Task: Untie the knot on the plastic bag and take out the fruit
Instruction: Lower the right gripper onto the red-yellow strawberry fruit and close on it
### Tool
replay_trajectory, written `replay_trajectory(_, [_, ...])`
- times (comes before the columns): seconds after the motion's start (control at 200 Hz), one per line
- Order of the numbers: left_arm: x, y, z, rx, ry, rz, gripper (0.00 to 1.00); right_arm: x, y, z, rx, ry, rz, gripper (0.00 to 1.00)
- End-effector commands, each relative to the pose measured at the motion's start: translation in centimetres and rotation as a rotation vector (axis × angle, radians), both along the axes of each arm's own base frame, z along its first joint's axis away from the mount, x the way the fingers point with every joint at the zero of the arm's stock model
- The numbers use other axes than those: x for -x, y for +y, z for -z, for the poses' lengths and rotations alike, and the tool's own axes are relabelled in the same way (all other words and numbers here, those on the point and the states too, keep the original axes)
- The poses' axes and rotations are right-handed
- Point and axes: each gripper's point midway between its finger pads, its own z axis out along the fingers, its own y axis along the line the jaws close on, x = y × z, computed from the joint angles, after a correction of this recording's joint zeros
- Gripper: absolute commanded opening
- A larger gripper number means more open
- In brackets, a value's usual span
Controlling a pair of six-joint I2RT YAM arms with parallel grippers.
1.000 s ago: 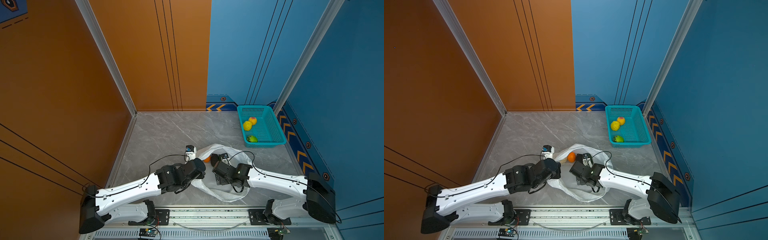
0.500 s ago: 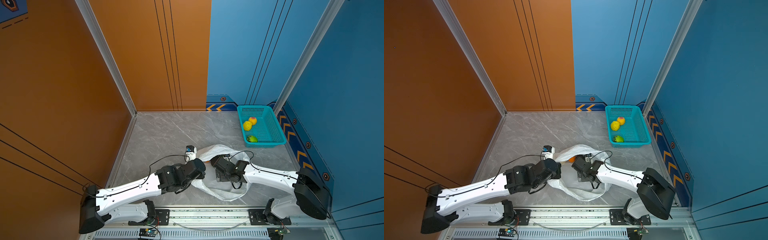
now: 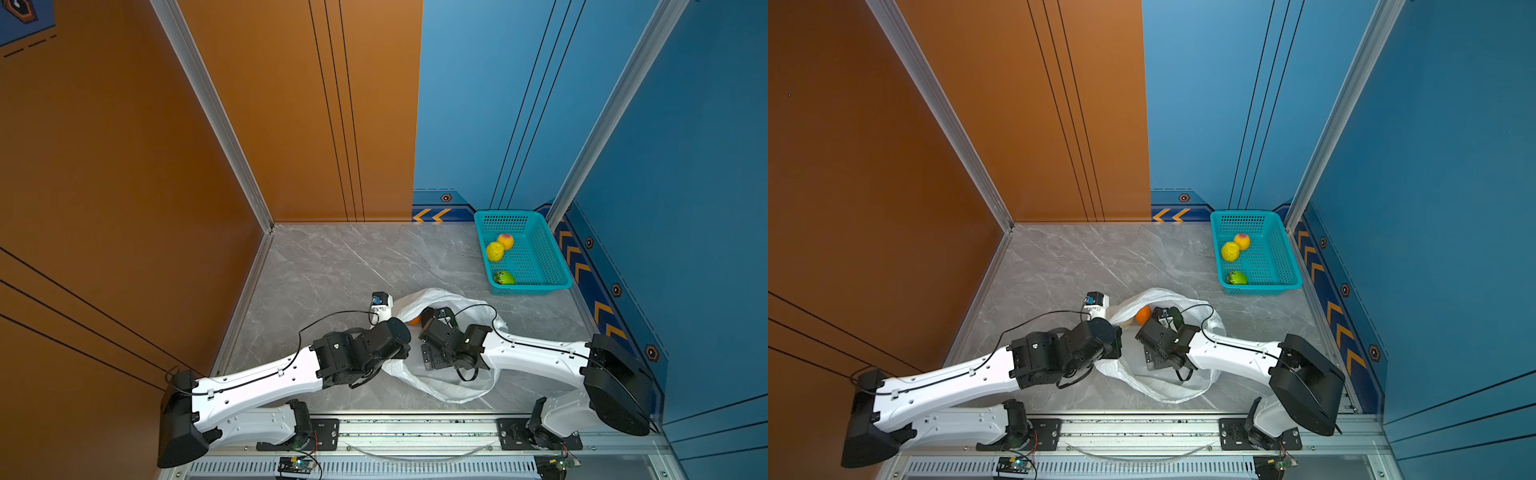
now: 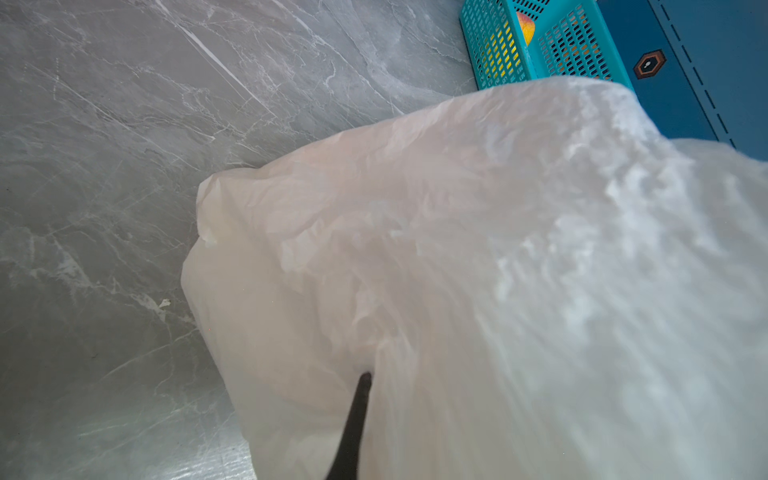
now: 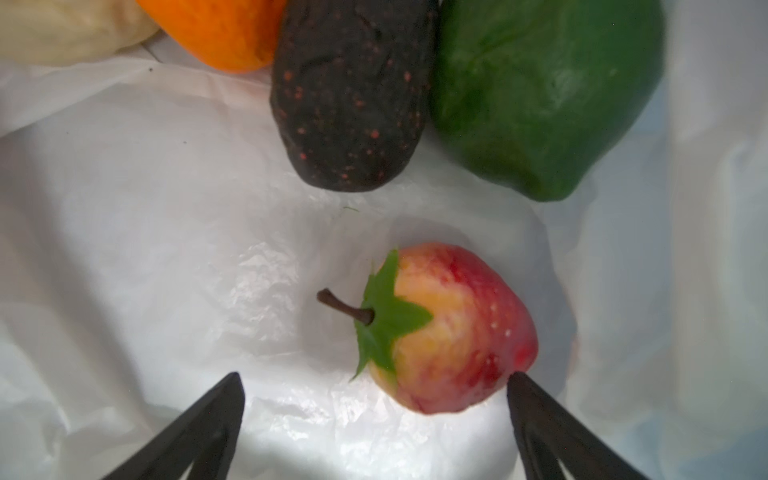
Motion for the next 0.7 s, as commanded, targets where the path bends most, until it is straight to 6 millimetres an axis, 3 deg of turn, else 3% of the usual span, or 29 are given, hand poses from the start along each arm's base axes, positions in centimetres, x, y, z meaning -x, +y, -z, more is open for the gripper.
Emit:
replay_trajectory(0.0, [0.4, -0.1, 0.0, 0.004, -0.004, 0.023, 0.00, -0.7, -0.6, -3.0, 0.033, -0.102, 0.016, 0.99])
replay_trajectory(0.285, [0.3, -0.3, 0.0, 0.000, -0.003, 0.024, 0.00, -1.9, -1.9, -1.2, 0.022, -0.043, 0.052, 1.00])
replay_trajectory(0.691, [0.3, -0.1, -0.1, 0.004, -0.009, 0.020, 0.00, -1.6, -0.6, 2.1, 0.030, 0.064, -0.008, 0.97])
